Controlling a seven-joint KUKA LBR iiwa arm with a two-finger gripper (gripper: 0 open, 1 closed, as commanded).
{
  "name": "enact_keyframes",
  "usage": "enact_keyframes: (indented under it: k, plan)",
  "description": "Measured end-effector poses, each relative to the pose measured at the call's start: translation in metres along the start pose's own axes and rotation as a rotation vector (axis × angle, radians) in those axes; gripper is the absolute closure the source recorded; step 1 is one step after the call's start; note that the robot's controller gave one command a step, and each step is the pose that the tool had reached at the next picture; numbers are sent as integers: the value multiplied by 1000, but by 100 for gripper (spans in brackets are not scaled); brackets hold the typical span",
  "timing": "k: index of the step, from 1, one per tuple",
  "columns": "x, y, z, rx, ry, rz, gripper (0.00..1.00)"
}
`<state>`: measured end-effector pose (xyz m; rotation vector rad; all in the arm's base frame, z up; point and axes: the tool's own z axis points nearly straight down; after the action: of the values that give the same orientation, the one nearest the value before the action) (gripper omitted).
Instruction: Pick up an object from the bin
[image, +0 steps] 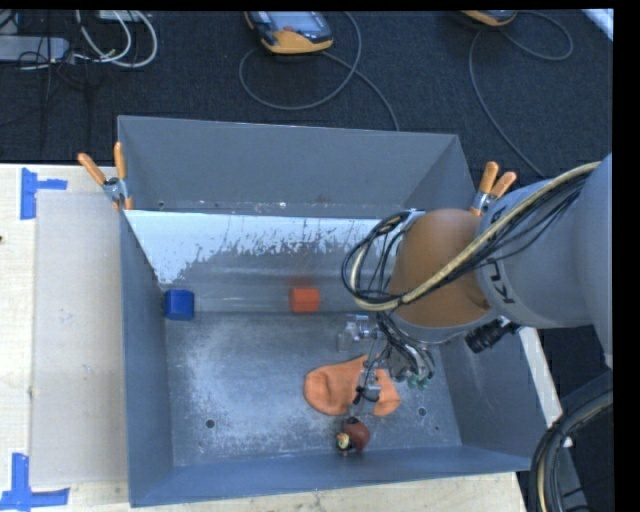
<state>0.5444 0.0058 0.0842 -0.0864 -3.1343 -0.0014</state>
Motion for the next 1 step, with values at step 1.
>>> enact_keyframes:
  k: [1]
  plan:
    - [12, -8, -5, 1, 0, 16, 0]
